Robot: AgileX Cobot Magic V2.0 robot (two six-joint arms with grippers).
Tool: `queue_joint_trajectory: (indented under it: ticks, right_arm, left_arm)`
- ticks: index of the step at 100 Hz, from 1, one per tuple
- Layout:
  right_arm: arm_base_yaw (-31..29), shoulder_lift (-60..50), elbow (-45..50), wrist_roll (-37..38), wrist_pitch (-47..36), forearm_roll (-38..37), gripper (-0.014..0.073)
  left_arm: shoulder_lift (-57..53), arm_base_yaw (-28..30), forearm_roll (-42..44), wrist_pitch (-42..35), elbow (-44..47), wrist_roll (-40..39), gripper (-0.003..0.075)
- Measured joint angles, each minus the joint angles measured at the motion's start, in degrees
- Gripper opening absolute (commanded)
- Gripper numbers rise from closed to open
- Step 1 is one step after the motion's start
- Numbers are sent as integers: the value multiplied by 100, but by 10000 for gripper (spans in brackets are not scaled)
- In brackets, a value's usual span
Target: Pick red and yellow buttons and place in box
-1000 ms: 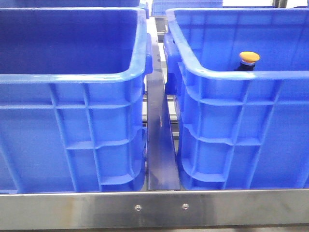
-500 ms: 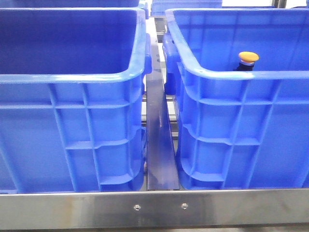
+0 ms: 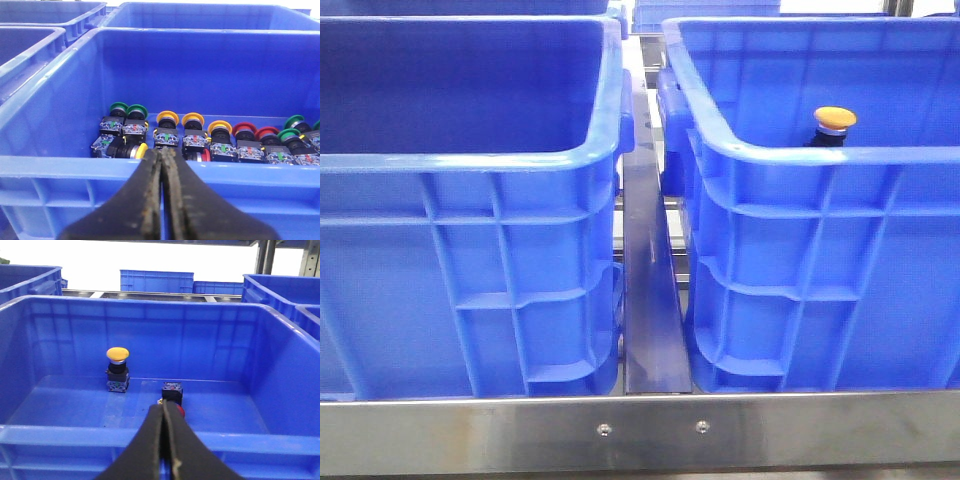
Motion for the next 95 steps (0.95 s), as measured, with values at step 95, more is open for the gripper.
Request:
queue_joint_trajectory:
  ticks: [95]
  right_arm:
    - [-170,-3,0,26,102,-33,-102]
  left_arm:
    - [0,0,0,10,0,0,-20]
